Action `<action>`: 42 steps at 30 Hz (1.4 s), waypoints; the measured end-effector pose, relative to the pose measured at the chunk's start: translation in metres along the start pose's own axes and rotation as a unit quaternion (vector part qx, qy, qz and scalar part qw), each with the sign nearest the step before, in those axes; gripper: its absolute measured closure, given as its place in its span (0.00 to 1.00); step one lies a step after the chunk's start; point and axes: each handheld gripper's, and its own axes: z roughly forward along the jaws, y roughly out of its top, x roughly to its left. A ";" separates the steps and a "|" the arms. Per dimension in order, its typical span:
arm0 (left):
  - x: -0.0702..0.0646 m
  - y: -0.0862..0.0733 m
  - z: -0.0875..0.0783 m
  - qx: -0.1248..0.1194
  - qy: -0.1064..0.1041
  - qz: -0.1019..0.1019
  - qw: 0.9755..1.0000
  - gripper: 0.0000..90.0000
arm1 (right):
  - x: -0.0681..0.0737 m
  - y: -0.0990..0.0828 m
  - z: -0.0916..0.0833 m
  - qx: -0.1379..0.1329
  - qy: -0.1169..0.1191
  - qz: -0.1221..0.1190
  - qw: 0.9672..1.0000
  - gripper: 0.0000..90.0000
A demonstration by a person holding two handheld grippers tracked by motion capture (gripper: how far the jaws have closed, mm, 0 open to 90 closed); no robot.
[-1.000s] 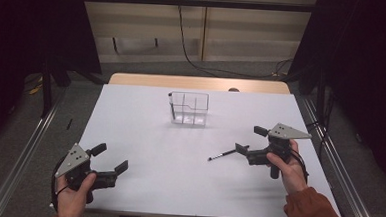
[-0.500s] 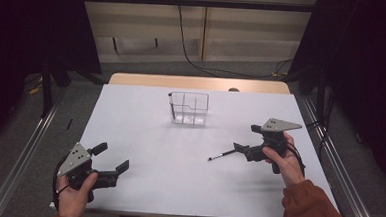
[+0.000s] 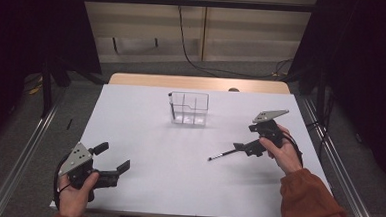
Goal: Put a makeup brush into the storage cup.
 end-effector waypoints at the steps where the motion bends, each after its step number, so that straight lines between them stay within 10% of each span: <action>1: 0.000 0.000 0.000 0.000 0.000 0.000 1.000 0.03 | 0.000 0.001 0.000 0.006 0.003 -0.001 1.000 0.04; 14: 0.001 -0.001 0.001 0.003 0.001 -0.001 1.000 0.03 | -0.002 0.014 0.017 0.118 0.057 -0.053 0.990 0.04; 33: 0.002 -0.001 0.001 0.002 0.000 0.000 1.000 0.03 | -0.007 0.029 0.048 0.277 0.065 -0.140 0.948 0.24; 42: 0.001 0.000 0.001 0.000 0.001 0.002 1.000 0.03 | -0.012 0.026 0.057 0.297 0.070 -0.152 0.940 0.44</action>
